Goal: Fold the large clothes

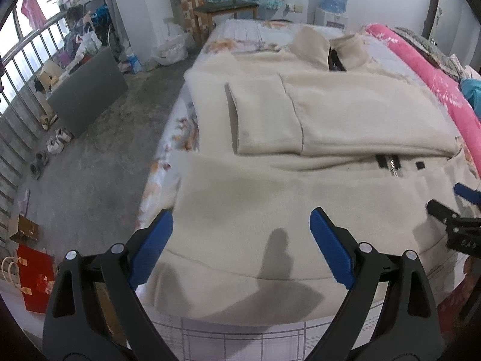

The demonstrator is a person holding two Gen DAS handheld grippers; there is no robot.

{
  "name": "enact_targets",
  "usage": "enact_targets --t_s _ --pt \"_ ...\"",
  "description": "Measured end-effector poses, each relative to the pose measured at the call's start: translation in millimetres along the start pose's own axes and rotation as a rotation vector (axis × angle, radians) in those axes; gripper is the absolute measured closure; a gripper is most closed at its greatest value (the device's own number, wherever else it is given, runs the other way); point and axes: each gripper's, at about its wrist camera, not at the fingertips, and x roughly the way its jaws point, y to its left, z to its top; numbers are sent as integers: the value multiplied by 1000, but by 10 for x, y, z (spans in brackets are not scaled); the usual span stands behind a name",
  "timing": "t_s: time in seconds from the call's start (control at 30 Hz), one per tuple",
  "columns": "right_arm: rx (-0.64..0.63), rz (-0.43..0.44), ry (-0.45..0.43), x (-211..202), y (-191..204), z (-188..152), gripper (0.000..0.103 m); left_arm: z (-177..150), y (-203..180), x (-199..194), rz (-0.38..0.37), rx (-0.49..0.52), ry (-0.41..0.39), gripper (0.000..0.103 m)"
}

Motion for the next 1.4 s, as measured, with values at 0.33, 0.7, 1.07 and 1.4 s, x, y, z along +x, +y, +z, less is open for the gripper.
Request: enact_targets --t_s 0.33,0.7,1.07,1.4 --pt "0 -2 12 4 2 14 6 325 -90 -135 -9 37 -63 14" --pt "2 -4 29 14 6 33 6 749 -223 -182 17 91 -126 14" --pt "7 -11 56 33 3 70 6 976 -234 -80 -3 95 -138 14" --pt "7 -12 33 30 3 34 6 1023 -234 112 -2 113 -106 14"
